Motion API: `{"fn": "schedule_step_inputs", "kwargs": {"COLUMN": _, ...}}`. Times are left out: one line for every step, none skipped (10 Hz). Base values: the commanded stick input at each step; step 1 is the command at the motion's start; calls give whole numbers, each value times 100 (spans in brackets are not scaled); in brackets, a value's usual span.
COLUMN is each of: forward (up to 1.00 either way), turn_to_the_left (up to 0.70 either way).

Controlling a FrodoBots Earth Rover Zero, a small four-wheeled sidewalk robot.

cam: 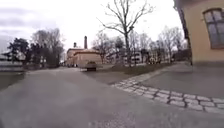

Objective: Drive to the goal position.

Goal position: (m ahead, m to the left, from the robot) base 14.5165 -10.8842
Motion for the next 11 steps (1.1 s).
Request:
{"fn": "schedule_step_inputs", "kwargs": {"forward": 0, "turn_to_the_left": -100}}
{"fn": "schedule_step_inputs", "kwargs": {"forward": 0, "turn_to_the_left": -100}}
{"fn": "schedule_step_inputs", "kwargs": {"forward": 0, "turn_to_the_left": -100}}
{"fn": "schedule_step_inputs", "kwargs": {"forward": 0, "turn_to_the_left": -100}}
{"fn": "schedule_step_inputs", "kwargs": {"forward": 0, "turn_to_the_left": -100}}
{"fn": "schedule_step_inputs", "kwargs": {"forward": 0, "turn_to_the_left": -100}}
{"fn": "schedule_step_inputs", "kwargs": {"forward": 0, "turn_to_the_left": -45}}
{"fn": "schedule_step_inputs", "kwargs": {"forward": 0, "turn_to_the_left": 0}}
{"fn": "schedule_step_inputs", "kwargs": {"forward": 0, "turn_to_the_left": 0}}
{"fn": "schedule_step_inputs", "kwargs": {"forward": 0, "turn_to_the_left": 0}}
{"fn": "schedule_step_inputs", "kwargs": {"forward": 0, "turn_to_the_left": 0}}
